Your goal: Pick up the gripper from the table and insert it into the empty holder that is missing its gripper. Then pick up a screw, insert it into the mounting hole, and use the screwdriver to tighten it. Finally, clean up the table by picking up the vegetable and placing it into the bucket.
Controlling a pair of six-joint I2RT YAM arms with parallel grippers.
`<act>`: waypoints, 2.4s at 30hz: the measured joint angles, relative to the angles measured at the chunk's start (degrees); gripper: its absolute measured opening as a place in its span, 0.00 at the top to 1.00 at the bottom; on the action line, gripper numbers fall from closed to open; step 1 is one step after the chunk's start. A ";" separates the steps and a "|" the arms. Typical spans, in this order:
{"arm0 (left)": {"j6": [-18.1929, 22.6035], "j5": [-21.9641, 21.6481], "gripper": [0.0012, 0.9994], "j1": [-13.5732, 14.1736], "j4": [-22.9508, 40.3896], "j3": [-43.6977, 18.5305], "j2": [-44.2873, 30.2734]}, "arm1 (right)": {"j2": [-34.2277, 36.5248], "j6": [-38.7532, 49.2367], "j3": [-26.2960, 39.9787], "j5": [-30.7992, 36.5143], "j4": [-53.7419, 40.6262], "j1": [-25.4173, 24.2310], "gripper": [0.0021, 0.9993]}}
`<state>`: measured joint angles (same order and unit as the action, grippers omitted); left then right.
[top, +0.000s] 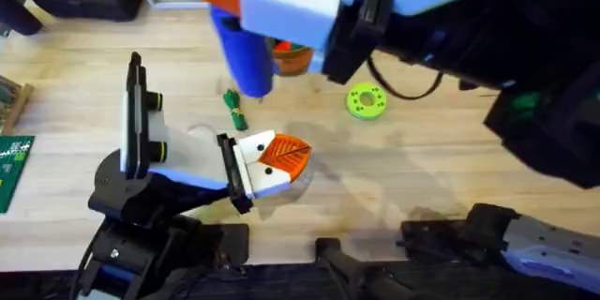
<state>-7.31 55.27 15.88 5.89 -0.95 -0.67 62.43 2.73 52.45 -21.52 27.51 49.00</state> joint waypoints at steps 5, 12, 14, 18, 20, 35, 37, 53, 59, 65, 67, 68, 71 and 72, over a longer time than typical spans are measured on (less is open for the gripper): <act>0.00 0.00 0.99 0.00 0.00 0.00 -0.02 | -1.53 6.50 0.18 0.36 -12.42 -5.14 0.98; 0.00 0.00 0.99 0.00 0.00 0.00 -0.01 | -1.36 21.70 0.35 12.64 -33.44 -14.35 0.98; 0.00 0.00 0.99 0.00 0.00 0.00 -0.02 | -0.60 26.82 0.37 17.27 -37.47 -16.86 0.98; 0.00 0.00 0.99 0.00 0.00 0.00 0.00 | 3.09 38.39 0.41 26.37 -44.43 -23.05 0.98; 0.00 0.00 0.99 0.00 0.00 0.00 0.00 | 5.87 42.76 0.41 29.76 -45.48 -26.08 0.98; 0.00 0.00 0.99 0.00 0.00 0.00 -0.02 | 31.53 64.51 0.44 35.10 -44.48 -35.96 0.98; 0.00 0.00 0.99 0.00 0.00 0.00 -0.02 | 32.40 63.61 0.44 34.39 -44.55 -35.96 0.98; 0.00 0.00 0.99 0.00 0.00 0.00 -0.02 | 21.02 47.06 2.58 31.10 -53.60 -36.09 0.01; 0.08 0.00 0.96 0.00 -0.02 0.00 0.00 | 6.42 39.39 2.58 29.39 -60.68 -35.29 0.01; -0.02 -0.03 0.02 0.00 0.00 0.00 -0.02 | -9.78 27.44 2.58 14.63 -65.79 -32.50 0.01; 0.01 -0.69 0.01 0.00 -0.24 0.00 -0.02 | -12.40 24.62 2.58 11.55 -65.87 -32.17 0.01; 0.04 -1.34 0.01 0.00 -0.67 0.07 0.00 | -13.59 23.14 2.58 10.30 -66.06 -32.05 0.01; -0.13 -3.05 0.01 0.00 -4.41 0.33 -0.02 | -16.06 19.11 2.58 7.96 -66.69 -31.96 0.01; -0.37 -4.01 0.01 0.00 -4.80 0.26 -0.02 | -16.50 18.00 2.58 7.57 -66.76 -31.96 0.01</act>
<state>-7.69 51.26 15.88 1.09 -0.69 -0.69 45.94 20.72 55.02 -13.95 -39.25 17.04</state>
